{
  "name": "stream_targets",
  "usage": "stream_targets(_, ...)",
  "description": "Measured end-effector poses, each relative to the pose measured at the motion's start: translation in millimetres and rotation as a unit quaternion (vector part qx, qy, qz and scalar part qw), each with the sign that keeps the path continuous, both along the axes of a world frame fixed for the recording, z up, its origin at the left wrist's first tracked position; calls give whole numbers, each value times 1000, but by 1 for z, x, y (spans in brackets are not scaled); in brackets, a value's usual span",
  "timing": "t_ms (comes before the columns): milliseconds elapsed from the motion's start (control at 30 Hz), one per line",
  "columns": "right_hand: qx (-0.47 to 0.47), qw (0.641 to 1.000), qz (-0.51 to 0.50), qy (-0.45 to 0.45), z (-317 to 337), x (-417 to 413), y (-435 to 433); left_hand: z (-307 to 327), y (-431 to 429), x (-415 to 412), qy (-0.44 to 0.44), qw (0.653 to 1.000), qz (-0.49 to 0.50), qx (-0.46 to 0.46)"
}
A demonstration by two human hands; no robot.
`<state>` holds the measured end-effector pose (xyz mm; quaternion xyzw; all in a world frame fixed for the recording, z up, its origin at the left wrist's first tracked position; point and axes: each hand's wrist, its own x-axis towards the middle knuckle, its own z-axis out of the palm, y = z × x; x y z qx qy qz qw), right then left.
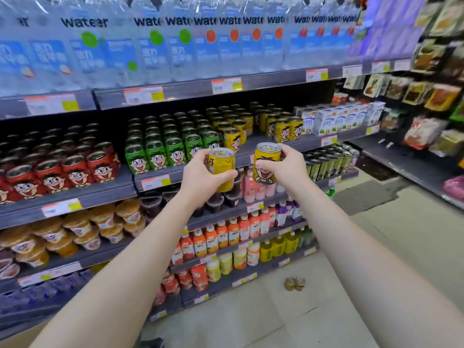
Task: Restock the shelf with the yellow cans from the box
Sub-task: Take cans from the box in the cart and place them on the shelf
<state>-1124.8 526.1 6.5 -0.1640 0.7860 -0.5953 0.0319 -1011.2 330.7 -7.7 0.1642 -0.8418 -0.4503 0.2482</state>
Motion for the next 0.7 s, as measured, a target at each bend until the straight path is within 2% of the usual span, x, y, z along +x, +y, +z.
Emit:
stream_targets(333, 23, 999, 35, 19, -1, -137, -25, 0, -10, -124, 21, 999, 15, 19)
stream_targets(700, 56, 995, 77, -9, -41, -273, -70, -24, -12, -200, 6, 994, 108, 20)
